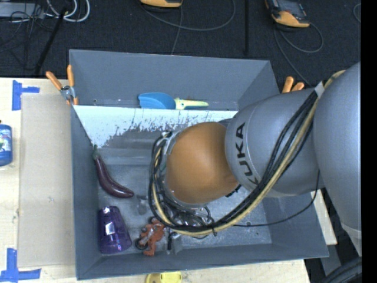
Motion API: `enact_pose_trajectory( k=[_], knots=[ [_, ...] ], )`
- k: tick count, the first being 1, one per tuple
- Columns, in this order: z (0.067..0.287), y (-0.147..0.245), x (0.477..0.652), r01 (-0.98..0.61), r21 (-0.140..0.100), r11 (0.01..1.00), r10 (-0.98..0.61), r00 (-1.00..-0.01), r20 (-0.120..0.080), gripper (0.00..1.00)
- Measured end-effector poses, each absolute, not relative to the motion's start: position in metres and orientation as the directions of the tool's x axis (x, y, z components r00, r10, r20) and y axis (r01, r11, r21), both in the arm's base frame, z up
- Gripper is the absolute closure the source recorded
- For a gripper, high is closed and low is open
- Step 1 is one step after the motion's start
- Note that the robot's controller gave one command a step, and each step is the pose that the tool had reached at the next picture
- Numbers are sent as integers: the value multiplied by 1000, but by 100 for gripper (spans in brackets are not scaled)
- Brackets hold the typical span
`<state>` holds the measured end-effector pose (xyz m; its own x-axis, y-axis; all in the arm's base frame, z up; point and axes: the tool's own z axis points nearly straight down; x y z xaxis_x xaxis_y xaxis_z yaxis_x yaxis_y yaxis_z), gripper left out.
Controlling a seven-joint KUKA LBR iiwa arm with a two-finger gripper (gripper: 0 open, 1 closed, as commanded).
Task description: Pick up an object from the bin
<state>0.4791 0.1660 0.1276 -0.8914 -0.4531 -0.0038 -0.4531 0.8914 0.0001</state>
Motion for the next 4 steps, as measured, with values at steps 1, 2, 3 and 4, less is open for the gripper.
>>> enact_pose_trajectory(
  k=[1,2,3,4],
  knots=[
    [76,156,480,-576,-4,817,-576,-817,-13,0],
    [69,168,478,-637,1,771,-637,-771,0,100],
    [69,167,478,-636,1,771,-636,-771,0,100],
    [71,167,477,-636,2,772,-636,-772,1,100]
  ],
)
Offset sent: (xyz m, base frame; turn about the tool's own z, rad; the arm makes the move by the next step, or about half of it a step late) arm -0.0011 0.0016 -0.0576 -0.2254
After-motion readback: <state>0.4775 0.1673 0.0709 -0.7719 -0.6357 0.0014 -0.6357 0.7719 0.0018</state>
